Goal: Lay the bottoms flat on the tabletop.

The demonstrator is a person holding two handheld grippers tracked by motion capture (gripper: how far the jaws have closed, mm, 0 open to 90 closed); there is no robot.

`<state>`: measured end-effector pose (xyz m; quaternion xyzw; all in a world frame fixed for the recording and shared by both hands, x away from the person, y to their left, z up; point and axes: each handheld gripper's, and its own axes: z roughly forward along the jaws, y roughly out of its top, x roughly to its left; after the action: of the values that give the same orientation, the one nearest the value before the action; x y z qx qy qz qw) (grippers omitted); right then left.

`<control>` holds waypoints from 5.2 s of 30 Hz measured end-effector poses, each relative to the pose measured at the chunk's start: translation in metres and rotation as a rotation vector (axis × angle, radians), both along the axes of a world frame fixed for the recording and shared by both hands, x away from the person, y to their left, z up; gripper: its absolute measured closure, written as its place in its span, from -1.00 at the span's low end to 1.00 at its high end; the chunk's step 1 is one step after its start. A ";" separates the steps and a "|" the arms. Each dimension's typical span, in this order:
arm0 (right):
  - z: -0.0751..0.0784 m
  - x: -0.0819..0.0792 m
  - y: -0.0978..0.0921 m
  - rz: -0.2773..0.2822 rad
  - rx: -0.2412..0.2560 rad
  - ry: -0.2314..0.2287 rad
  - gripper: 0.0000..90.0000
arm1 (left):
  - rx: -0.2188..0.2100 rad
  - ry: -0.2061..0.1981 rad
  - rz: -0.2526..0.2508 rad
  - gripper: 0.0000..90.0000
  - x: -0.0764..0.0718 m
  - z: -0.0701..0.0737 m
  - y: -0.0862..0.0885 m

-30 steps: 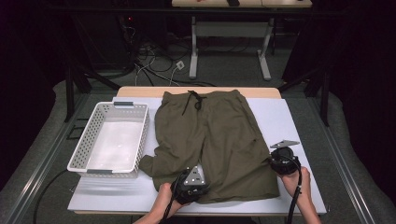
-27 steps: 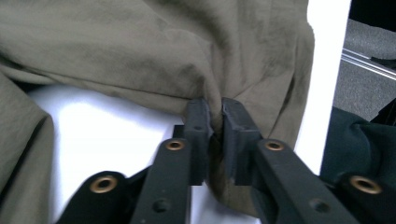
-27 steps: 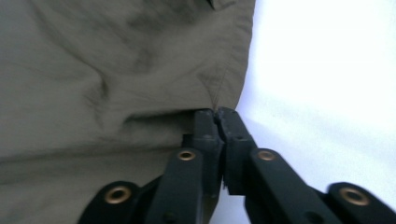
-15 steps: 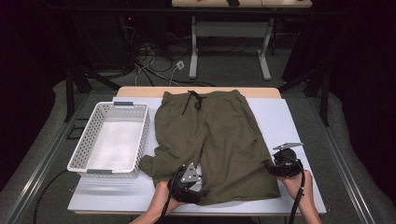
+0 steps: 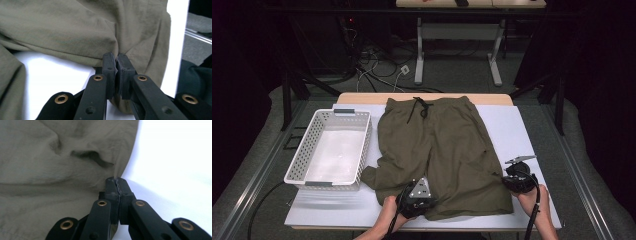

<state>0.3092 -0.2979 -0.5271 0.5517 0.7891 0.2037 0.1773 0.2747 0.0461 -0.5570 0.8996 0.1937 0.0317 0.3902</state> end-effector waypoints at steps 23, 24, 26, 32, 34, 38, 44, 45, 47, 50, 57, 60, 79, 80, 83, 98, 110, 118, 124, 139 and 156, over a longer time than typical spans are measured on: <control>0.000 0.007 -0.017 -0.035 0.067 -0.102 0.02 | 0.070 -0.022 0.061 -0.15 -0.002 0.019 0.019; 0.000 0.009 -0.017 -0.044 0.065 -0.111 0.02 | 0.082 -0.037 0.069 -0.16 -0.002 0.022 0.022; -0.002 0.013 -0.016 -0.055 0.067 -0.126 0.00 | 0.111 -0.063 0.086 -0.17 -0.002 0.025 0.029; -0.012 0.024 -0.016 -0.057 0.095 -0.102 0.10 | 0.162 -0.082 0.173 -0.18 -0.006 0.025 0.059; -0.016 0.026 -0.016 -0.056 0.104 -0.084 0.18 | 0.173 -0.075 0.193 -0.18 -0.008 0.023 0.069; -0.018 0.026 -0.015 -0.042 0.111 -0.082 0.43 | 0.208 -0.071 0.223 -0.14 -0.008 0.017 0.079; -0.018 0.023 -0.011 -0.027 0.101 -0.101 0.84 | 0.197 -0.037 0.195 0.28 -0.001 0.009 0.084; -0.019 0.022 -0.011 -0.027 0.098 -0.108 0.92 | 0.187 -0.022 0.193 0.35 0.000 0.009 0.086; -0.019 0.021 -0.010 -0.030 0.089 -0.117 0.96 | 0.175 -0.028 0.199 0.54 0.002 0.008 0.088; -0.017 0.020 -0.008 -0.031 0.063 -0.132 0.97 | 0.160 -0.024 0.202 0.74 0.004 0.007 0.091; -0.006 0.013 -0.014 -0.043 0.047 -0.199 0.98 | 0.145 -0.014 0.193 0.93 0.003 0.010 0.089; -0.001 0.010 -0.013 -0.050 0.028 -0.214 0.98 | 0.121 -0.007 0.180 0.93 -0.002 0.014 0.087; -0.017 0.019 -0.020 -0.034 0.039 -0.102 0.23 | 0.171 0.002 0.098 0.03 -0.017 0.019 0.079; -0.017 0.019 -0.020 -0.029 0.042 -0.101 0.26 | 0.175 0.001 0.096 0.03 -0.020 0.018 0.080; -0.018 0.018 -0.019 -0.016 0.062 -0.099 0.50 | 0.176 0.002 0.090 0.17 -0.023 0.013 0.080; -0.015 0.018 -0.009 -0.022 -0.018 -0.113 0.73 | 0.083 0.001 0.046 0.92 -0.036 0.015 0.060; -0.017 0.020 -0.013 -0.024 -0.018 -0.112 0.11 | 0.120 -0.052 0.099 -0.13 -0.030 0.022 0.075; -0.014 0.019 -0.015 -0.042 0.009 -0.123 -0.24 | 0.150 -0.015 0.067 -0.33 -0.035 0.021 0.074; -0.007 0.018 -0.012 -0.026 0.034 -0.147 -0.32 | 0.206 -0.031 0.037 -0.08 -0.037 0.013 0.065; -0.013 0.020 -0.010 -0.035 0.024 -0.137 0.35 | 0.031 -0.016 0.002 0.94 -0.047 0.013 0.040; -0.009 0.019 -0.010 -0.042 0.000 -0.162 -0.04 | 0.077 -0.102 0.250 -0.20 -0.037 0.034 0.109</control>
<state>0.3284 -0.3077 -0.5363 0.5497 0.7605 0.2441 0.2447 0.2378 0.1552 -0.5229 0.8799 0.2828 0.1334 0.3577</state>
